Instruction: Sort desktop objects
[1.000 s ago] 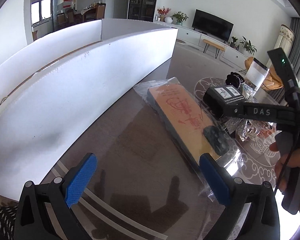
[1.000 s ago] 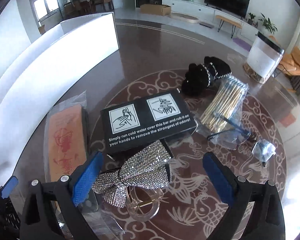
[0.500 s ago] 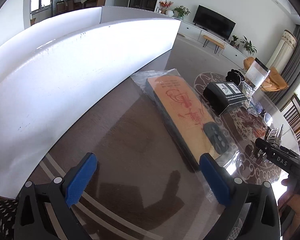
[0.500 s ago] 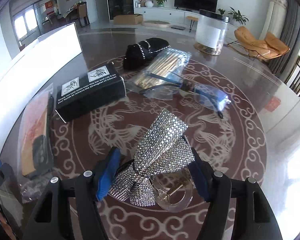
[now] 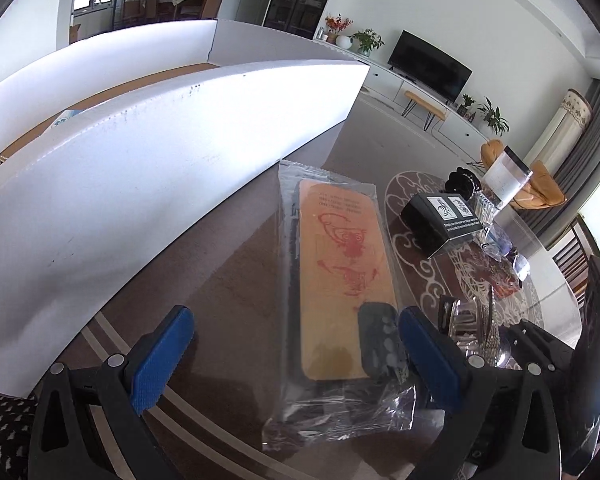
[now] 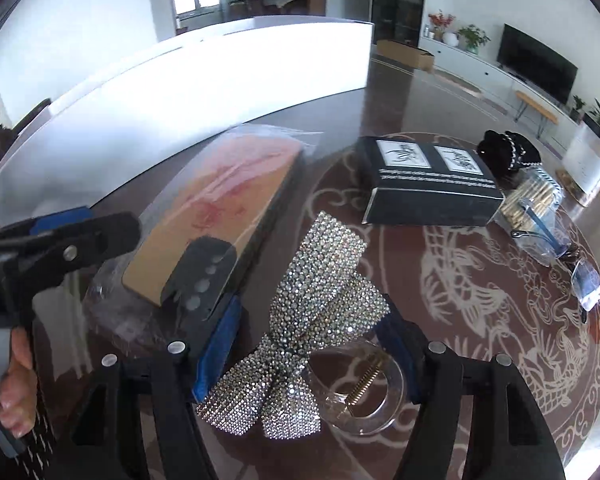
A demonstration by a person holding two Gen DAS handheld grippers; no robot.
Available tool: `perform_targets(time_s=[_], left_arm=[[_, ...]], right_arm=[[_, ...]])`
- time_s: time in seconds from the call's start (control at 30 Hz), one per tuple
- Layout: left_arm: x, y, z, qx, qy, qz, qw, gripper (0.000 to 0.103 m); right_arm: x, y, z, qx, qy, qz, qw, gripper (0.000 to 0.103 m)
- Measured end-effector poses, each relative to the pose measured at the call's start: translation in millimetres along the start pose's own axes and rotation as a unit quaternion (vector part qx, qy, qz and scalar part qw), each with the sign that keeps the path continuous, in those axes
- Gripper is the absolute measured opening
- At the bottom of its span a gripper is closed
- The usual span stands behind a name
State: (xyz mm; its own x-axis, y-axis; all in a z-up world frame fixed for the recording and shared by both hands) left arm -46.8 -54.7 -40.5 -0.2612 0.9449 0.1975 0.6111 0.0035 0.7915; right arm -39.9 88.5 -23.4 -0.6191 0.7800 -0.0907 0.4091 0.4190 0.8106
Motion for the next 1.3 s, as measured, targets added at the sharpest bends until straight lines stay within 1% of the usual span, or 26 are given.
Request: perform_targets(time_s=[0.07,0.23,0.37,0.43,0.5,0.53,0.6,0.7,0.8,1.03,1.13,1.17,1.2,1.27,1.3], left_arm=[[7.8,-4.9,0.4,-0.010,-0.019,-0.005,0.9998,0.103],[26.1,-14.2,-1.9,0.000,-0.064,-0.040,0.9971,0.103],[33.8,-29.1,-5.7,-0.011,-0.087,-0.057,0.9945,0.103],[34.0,-34.7,-9.3,-0.013,-0.081,-0.050,0.9954,0.103],[34.9,-38.8,-13.7,-0.009,-0.078,-0.056,0.9953,0.103],[36.2,-41.0,-15.2,-0.009,-0.081,-0.061,0.9948,0.103],[37.6,-42.9,-17.1,-0.007,-0.079,-0.061,0.9949,0.103],[43.4,-47.5,-19.6,-0.010,-0.091,-0.066,0.9936,0.103],[56.6,-56.8,-21.8,-0.017,-0.134,-0.081,0.9875,0.103],[57.1,-59.0,-28.1,-0.020,-0.168,-0.059,0.9838,0.103],[46.6,-56.6,-29.8,-0.020,-0.171,-0.055,0.9835,0.103],[44.4,-55.7,-29.7,-0.019,-0.171,-0.053,0.9836,0.102],[41.6,-52.7,-29.3,-0.013,-0.175,-0.052,0.9831,0.092],[38.4,-45.2,-26.2,0.002,-0.186,-0.041,0.9817,0.076],[36.5,-42.5,-23.8,0.001,-0.191,-0.035,0.9809,0.075]], right_arm=[[-3.0,8.2,12.9,-0.005,0.000,0.009,1.000,0.068],[25.2,37.7,52.3,0.010,-0.063,0.064,0.996,0.068],[44.9,57.6,77.4,0.032,-0.107,0.094,0.989,0.068],[50.9,61.8,80.6,0.034,-0.121,0.101,0.987,0.068],[52.7,62.7,81.0,0.034,-0.125,0.104,0.986,0.070],[52.7,62.1,80.6,0.033,-0.128,0.106,0.986,0.076],[51.2,61.8,82.0,0.027,-0.131,0.112,0.985,0.083],[51.8,63.0,83.2,0.028,-0.131,0.108,0.985,0.084],[48.8,59.9,81.7,0.026,-0.125,0.104,0.986,0.087],[47.7,58.6,81.3,0.024,-0.122,0.102,0.987,0.088],[48.1,58.5,81.2,0.024,-0.122,0.101,0.987,0.089],[48.1,58.5,81.2,0.024,-0.122,0.101,0.987,0.089],[48.2,58.2,81.2,0.024,-0.122,0.100,0.987,0.089],[48.2,57.8,81.3,0.024,-0.122,0.100,0.987,0.089],[48.4,57.7,81.2,0.025,-0.122,0.099,0.987,0.089]])
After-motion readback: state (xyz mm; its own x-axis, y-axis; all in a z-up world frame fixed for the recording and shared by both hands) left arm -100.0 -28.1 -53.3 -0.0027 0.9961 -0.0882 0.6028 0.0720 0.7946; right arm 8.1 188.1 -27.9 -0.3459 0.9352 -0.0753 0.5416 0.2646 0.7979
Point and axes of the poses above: each gripper's, at about its wrist camera, not at the fingertips, and y roughly against the way its jaws point, x to its right, z to its underside, the point moved 2 cm from there along -y, roughly the way its jaws point, and after that the axes turned 6 degrees about -z, right-handed, at the moved point
